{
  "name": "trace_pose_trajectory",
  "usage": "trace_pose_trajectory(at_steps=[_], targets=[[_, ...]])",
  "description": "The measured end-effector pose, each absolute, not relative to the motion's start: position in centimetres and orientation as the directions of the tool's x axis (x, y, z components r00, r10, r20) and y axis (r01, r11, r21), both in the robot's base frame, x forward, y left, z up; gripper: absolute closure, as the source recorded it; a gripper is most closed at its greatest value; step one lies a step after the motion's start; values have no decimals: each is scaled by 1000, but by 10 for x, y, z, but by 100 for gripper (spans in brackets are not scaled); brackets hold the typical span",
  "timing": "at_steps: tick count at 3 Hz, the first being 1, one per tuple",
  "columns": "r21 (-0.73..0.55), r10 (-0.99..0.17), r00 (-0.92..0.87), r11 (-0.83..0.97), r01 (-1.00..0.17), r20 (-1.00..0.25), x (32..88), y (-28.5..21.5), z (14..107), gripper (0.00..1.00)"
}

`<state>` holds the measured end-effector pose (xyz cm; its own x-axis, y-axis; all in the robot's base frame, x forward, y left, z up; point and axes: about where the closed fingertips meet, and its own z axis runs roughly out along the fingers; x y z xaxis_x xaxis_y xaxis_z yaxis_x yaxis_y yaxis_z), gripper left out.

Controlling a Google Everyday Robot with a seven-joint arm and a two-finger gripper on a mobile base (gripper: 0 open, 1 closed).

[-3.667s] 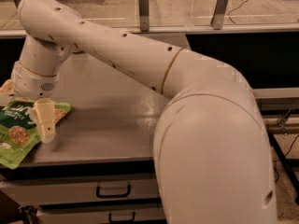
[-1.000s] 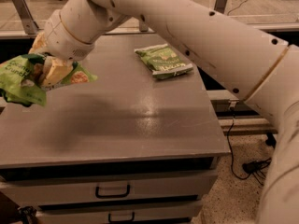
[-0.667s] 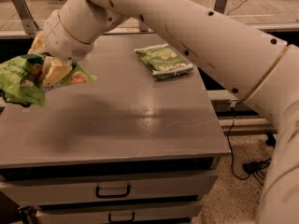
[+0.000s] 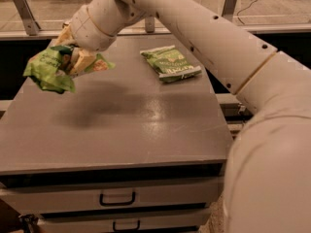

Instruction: Move green rice chip bag near orange can

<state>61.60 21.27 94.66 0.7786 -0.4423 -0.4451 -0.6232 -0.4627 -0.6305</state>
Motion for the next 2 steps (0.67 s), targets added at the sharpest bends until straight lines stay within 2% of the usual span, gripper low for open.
trace_pose_trajectory(at_steps=[1,2], targets=[[-626,-464,802,-511,-590,-377,666,177,933,100],[-608,-519,789,-523,-597,-328,692,132,927,100]])
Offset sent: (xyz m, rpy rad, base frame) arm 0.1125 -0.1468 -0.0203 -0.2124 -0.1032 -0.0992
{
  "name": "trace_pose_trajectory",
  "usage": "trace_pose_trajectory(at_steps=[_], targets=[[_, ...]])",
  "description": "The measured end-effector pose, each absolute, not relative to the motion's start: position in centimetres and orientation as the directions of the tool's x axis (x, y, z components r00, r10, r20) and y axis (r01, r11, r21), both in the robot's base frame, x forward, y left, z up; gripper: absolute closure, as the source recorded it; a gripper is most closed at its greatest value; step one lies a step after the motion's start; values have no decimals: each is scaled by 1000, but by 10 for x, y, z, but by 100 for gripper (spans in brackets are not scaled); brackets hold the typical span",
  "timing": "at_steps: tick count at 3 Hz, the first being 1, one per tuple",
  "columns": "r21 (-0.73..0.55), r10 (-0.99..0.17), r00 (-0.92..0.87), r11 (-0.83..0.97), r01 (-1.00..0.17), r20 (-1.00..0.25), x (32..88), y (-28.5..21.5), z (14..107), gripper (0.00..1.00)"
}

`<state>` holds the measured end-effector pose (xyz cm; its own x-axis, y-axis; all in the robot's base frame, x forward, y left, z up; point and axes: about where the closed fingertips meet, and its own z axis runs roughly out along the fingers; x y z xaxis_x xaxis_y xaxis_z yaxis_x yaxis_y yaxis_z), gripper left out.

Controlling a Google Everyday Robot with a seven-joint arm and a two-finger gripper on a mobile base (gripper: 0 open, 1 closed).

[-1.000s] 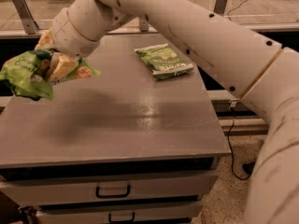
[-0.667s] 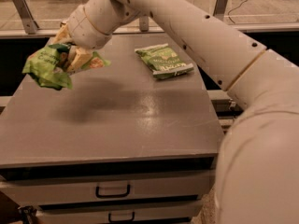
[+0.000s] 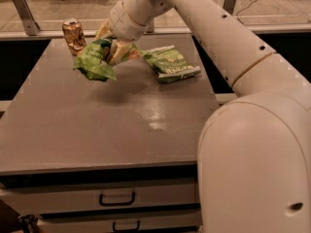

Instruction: Move green rice chip bag near orange can

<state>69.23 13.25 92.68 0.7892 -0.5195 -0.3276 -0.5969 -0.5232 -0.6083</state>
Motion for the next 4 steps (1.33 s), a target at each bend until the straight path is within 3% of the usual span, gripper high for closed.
trace_pose_trajectory(at_steps=[1,2,4], targets=[[-590,-606,755,-523,-615,-250,708,90,926,100],[-584,-659,729,-522,-622,-187,721,70,929,82],[-571,-688,710,-526,-630,-149,745,68,922,35]])
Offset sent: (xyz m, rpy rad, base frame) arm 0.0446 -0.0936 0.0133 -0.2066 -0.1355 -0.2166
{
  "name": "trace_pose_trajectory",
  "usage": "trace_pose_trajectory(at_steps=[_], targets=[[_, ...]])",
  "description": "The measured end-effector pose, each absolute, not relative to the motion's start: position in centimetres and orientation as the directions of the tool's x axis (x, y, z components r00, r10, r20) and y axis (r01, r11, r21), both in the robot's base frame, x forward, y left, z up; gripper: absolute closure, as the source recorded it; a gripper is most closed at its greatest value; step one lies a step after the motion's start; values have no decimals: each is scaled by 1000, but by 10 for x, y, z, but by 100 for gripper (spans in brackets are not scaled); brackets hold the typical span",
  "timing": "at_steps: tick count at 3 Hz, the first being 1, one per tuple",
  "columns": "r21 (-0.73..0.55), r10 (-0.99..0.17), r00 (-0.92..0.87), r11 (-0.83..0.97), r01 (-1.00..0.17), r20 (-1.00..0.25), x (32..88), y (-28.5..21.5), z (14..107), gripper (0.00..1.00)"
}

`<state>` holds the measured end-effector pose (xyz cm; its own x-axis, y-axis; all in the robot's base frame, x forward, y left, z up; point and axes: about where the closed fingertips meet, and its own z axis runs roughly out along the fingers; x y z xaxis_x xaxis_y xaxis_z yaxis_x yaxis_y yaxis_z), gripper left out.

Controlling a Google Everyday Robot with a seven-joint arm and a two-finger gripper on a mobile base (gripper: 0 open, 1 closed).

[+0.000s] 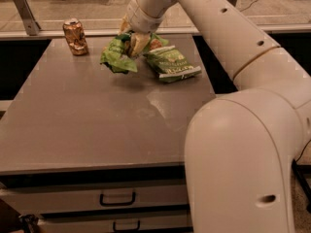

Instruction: Move green rice chip bag near orange can

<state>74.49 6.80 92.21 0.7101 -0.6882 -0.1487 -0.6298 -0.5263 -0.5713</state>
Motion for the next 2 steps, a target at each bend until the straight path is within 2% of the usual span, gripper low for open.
trace_pose_trajectory(at_steps=[1,2], targets=[[-566,-680,717,-535,-627,-152,752,76,918,12],[-569,-676,722,-537,-623,-152,754,80,921,0]])
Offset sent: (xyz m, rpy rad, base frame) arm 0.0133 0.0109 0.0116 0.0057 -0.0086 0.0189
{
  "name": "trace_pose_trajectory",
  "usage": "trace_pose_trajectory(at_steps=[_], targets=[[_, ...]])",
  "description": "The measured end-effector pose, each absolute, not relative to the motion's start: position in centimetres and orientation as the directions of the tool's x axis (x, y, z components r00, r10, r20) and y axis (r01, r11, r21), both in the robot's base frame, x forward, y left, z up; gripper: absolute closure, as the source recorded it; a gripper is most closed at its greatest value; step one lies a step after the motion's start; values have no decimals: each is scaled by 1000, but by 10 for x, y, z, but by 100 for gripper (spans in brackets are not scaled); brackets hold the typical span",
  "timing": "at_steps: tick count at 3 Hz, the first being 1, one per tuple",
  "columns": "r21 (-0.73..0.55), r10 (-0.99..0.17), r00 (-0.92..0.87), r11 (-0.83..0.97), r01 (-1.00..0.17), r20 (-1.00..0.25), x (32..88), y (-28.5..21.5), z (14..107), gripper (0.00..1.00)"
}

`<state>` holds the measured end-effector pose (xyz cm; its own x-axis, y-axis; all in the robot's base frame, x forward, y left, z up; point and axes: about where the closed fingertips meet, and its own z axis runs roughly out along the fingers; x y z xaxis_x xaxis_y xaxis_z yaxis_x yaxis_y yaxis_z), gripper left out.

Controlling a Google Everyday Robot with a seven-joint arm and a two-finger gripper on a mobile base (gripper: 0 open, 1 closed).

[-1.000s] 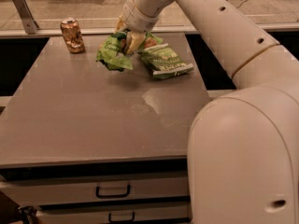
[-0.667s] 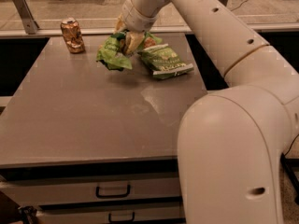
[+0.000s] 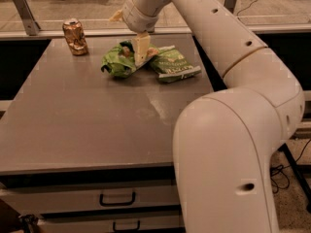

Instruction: Move green rice chip bag near orange can

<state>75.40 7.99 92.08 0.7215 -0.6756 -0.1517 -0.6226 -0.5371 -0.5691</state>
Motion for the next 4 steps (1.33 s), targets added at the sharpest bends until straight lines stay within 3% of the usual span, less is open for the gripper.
trace_pose_trajectory(at_steps=[2,3,4], targets=[[-613,-694,700,-481,-627,-171,741,69,939,0],[-745,-681,696,-338,-575,-229,683,54,1014,0],[-779,-681,693,-295,-554,-235,662,51,1026,0]])
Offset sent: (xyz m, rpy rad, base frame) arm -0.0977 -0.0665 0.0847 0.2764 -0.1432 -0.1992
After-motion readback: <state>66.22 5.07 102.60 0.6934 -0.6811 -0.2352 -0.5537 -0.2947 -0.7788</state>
